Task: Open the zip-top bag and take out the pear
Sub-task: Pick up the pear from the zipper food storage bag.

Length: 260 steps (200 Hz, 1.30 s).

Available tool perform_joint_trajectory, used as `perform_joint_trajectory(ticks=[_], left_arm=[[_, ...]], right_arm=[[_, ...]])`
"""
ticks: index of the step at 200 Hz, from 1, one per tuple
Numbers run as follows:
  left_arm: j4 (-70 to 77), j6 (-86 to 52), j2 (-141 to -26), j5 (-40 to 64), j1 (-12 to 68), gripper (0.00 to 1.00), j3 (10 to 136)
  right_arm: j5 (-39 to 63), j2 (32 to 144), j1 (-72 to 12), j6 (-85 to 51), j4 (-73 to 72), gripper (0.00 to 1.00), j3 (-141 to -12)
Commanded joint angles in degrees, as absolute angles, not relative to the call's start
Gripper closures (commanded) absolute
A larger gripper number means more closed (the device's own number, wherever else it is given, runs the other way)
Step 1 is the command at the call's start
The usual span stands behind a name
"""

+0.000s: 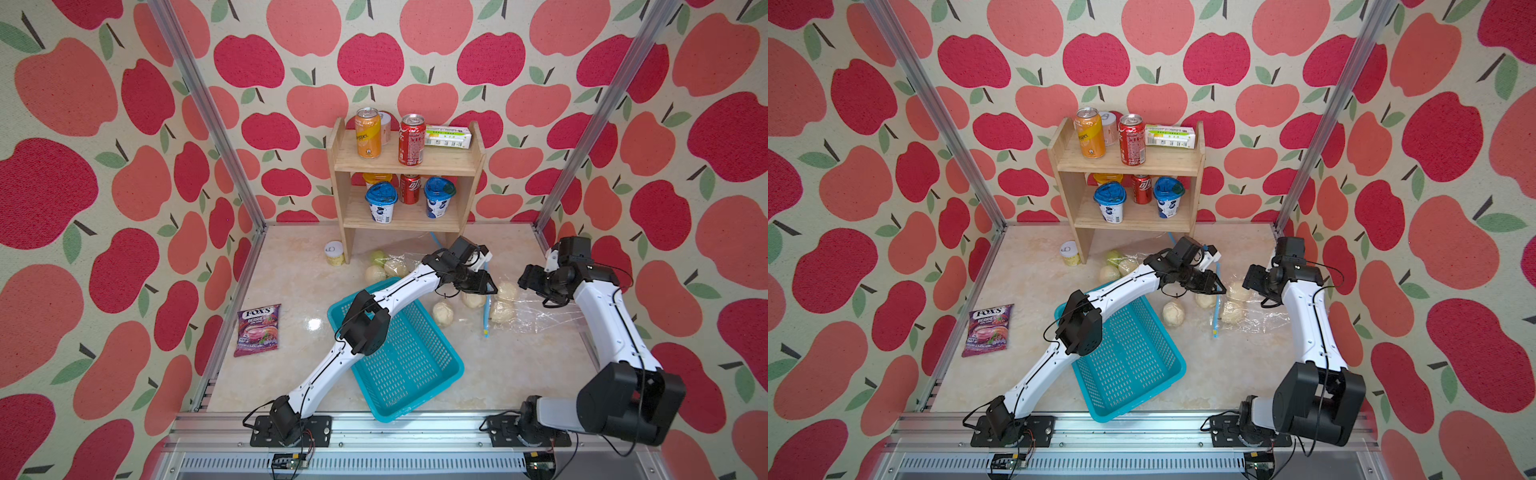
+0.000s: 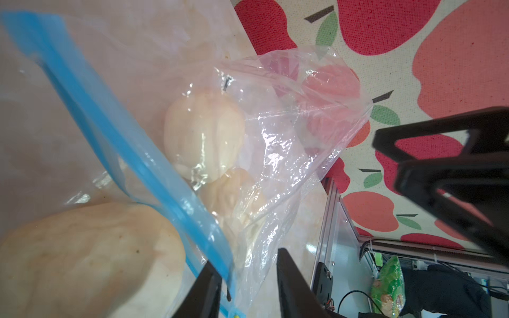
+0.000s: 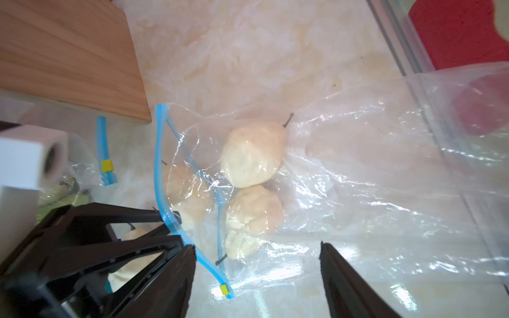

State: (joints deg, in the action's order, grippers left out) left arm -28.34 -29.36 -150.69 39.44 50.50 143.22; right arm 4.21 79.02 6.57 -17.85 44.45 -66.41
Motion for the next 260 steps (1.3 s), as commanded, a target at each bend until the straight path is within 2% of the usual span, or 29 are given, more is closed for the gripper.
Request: perform_joint_trajectory(ticks=[1, 41, 47, 57, 109, 153, 206, 260], left_arm=[[-33.0, -26.6, -150.5, 39.2, 50.1, 0.43, 144.8], [-43.9, -24.4, -144.9, 31.3, 48.4, 0.21, 142.2], [-44.3, -24.5, -143.8, 30.3, 48.1, 0.1, 140.8], [-45.0, -24.6, -142.2, 28.5, 47.8, 0.0, 139.0], [-47.2, -27.0, -140.5, 24.7, 47.2, 0.03, 138.3], [-53.4, -25.2, -144.6, 15.6, 47.2, 0.02, 147.0], [-50.6, -16.7, -147.8, 10.0, 48.7, 0.0, 149.2], [-44.4, -6.3, -151.2, 12.7, 49.3, 0.1, 150.3]], right_arm=[[7.4, 80.6, 7.5, -22.0, 38.4, 0.21, -62.7], [9.0, 83.9, 11.2, -24.7, 33.4, 0.11, -57.9], [9.4, 84.5, 11.9, -24.9, 32.9, 0.1, -57.5], [10.2, 85.2, 13.2, -25.3, 31.8, 0.09, -56.4], [14.3, 88.2, 17.5, -25.6, 27.6, 0.08, -54.1], [16.5, 89.5, 17.6, -25.6, 26.3, 0.08, -54.3], [19.1, 90.1, 17.6, -26.3, 25.2, 0.08, -54.6], [20.6, 89.3, 17.6, -26.5, 24.9, 0.08, -53.8]])
